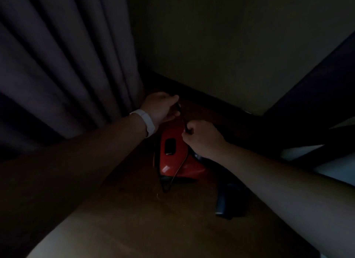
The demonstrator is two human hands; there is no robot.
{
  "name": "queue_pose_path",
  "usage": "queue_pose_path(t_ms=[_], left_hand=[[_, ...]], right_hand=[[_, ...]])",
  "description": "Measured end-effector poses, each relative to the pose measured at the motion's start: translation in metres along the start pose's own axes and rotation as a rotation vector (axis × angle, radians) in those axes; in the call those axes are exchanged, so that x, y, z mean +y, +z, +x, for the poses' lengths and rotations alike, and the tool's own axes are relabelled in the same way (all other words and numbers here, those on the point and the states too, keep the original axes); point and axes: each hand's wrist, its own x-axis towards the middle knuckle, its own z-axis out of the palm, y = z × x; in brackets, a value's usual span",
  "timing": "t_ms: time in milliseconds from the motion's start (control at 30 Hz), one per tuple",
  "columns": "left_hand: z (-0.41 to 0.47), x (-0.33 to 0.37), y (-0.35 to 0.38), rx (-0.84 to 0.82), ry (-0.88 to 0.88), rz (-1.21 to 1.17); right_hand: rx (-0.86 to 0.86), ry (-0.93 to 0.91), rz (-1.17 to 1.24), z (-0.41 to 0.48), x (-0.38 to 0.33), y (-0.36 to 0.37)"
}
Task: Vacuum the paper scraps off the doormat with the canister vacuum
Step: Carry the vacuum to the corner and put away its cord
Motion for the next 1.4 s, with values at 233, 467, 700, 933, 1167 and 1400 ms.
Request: queue_pose_path(t_ms=[233, 467, 700, 933, 1167, 1400], left_hand=[[0.013, -0.048, -0.06, 0.061, -0.051, 0.171], [0.004, -0.088, -0.072, -0.411, -0.069, 0.669], [0.006, -0.095, -0.052, -0.324, 0.073, 0.632], [0.03, -0.074, -0.055, -0.089, 0.119, 0.43], [0.027, -0.07, -0.036, -0.129, 0.099, 0.454], [-0.018, -0.061, -0.032, -0.042, 0.117, 0.419]], right_hand=[[0.051, -0.039, 0.031, 0.05, -0.029, 0.018], [0.211, 0.067, 0.231, 0.09, -0.025, 0.015], [0.168, 0.077, 0.333, 0.099, -0.013, 0.02], [-0.016, -0.126, -0.185, 0.058, 0.011, -0.008], [-0.149, -0.074, -0.526, 0.021, 0.032, -0.018], [-0.099, -0.2, -0.544, 0.011, 0.04, -0.019]])
